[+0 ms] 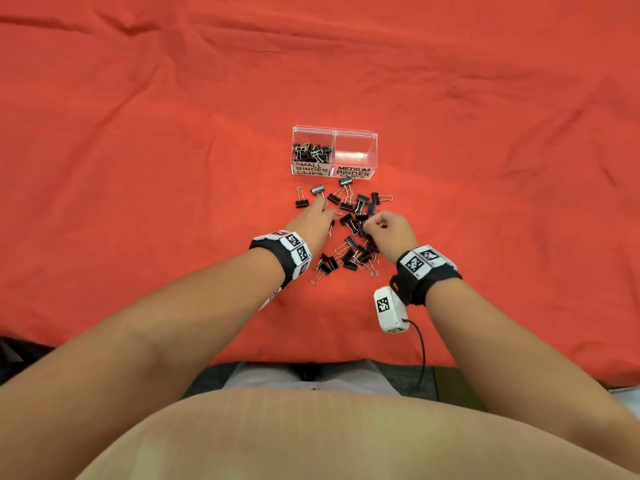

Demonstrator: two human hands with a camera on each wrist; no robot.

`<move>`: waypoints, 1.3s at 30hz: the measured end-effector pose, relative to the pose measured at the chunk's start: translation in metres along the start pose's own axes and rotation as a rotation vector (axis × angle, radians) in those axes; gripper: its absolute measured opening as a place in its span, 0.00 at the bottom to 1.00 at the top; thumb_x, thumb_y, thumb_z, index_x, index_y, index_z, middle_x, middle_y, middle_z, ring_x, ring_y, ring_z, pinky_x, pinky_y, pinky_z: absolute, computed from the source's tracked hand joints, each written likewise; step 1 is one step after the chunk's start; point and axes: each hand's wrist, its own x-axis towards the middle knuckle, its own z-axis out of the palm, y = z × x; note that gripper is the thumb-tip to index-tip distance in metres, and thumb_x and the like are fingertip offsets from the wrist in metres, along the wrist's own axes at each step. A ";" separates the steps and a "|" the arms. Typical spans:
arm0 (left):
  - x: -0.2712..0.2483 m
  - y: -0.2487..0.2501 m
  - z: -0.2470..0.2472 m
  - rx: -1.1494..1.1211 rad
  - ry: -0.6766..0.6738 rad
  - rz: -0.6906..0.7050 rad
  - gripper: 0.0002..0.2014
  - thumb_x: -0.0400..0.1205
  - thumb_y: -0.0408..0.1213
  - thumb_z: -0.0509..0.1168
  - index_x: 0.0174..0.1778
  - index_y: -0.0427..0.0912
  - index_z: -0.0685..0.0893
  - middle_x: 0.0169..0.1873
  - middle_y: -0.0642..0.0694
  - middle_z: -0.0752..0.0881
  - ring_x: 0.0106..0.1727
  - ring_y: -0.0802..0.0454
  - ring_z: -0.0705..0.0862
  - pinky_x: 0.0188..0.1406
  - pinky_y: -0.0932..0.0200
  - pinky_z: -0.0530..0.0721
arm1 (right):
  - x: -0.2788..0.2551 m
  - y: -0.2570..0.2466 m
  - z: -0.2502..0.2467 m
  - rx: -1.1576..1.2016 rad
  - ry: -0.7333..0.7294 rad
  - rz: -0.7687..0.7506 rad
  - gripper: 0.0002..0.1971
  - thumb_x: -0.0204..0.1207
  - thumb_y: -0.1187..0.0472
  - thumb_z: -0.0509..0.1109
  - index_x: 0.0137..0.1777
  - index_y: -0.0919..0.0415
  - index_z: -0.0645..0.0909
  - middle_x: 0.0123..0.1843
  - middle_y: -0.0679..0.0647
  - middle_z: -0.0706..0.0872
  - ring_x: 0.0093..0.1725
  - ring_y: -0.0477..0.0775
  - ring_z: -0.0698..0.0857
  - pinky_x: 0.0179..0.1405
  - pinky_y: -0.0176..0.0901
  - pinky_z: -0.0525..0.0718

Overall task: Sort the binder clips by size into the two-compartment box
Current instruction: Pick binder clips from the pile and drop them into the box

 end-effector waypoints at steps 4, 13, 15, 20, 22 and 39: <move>-0.005 -0.001 0.001 -0.012 0.036 -0.020 0.10 0.80 0.32 0.65 0.56 0.36 0.75 0.56 0.40 0.73 0.47 0.41 0.80 0.45 0.43 0.85 | -0.007 0.004 0.014 -0.222 -0.035 -0.096 0.02 0.75 0.62 0.67 0.46 0.57 0.79 0.31 0.45 0.76 0.27 0.47 0.75 0.29 0.41 0.77; -0.024 -0.014 0.002 -0.396 0.071 -0.053 0.09 0.75 0.29 0.70 0.37 0.44 0.76 0.34 0.53 0.77 0.38 0.50 0.78 0.39 0.59 0.74 | 0.004 -0.022 0.012 -0.244 -0.024 -0.177 0.04 0.75 0.62 0.65 0.42 0.58 0.81 0.30 0.46 0.77 0.27 0.47 0.76 0.23 0.37 0.72; -0.029 -0.016 0.002 -0.471 0.085 -0.083 0.09 0.74 0.28 0.69 0.38 0.45 0.76 0.32 0.52 0.78 0.35 0.51 0.77 0.37 0.59 0.74 | 0.011 -0.031 0.010 -0.238 -0.031 -0.186 0.02 0.74 0.63 0.66 0.45 0.58 0.81 0.31 0.47 0.79 0.27 0.49 0.77 0.24 0.38 0.74; -0.034 -0.028 -0.001 -0.625 0.099 -0.247 0.08 0.79 0.28 0.63 0.50 0.44 0.82 0.32 0.55 0.75 0.33 0.56 0.74 0.39 0.59 0.76 | 0.025 -0.044 0.015 -0.382 -0.072 -0.186 0.08 0.74 0.63 0.67 0.52 0.56 0.78 0.43 0.55 0.85 0.36 0.58 0.83 0.34 0.44 0.78; -0.034 -0.033 -0.005 -0.678 0.097 -0.325 0.10 0.81 0.30 0.59 0.39 0.46 0.83 0.30 0.56 0.78 0.36 0.52 0.78 0.44 0.57 0.78 | 0.026 -0.041 0.018 -0.430 -0.107 -0.195 0.08 0.74 0.62 0.67 0.53 0.56 0.78 0.41 0.55 0.83 0.36 0.57 0.82 0.34 0.43 0.75; -0.039 -0.012 0.012 -0.211 -0.037 -0.137 0.08 0.80 0.43 0.65 0.50 0.45 0.76 0.36 0.48 0.80 0.41 0.43 0.82 0.40 0.51 0.80 | -0.009 -0.014 0.018 -0.449 -0.204 -0.305 0.03 0.74 0.58 0.70 0.46 0.52 0.81 0.30 0.41 0.74 0.36 0.52 0.79 0.34 0.42 0.75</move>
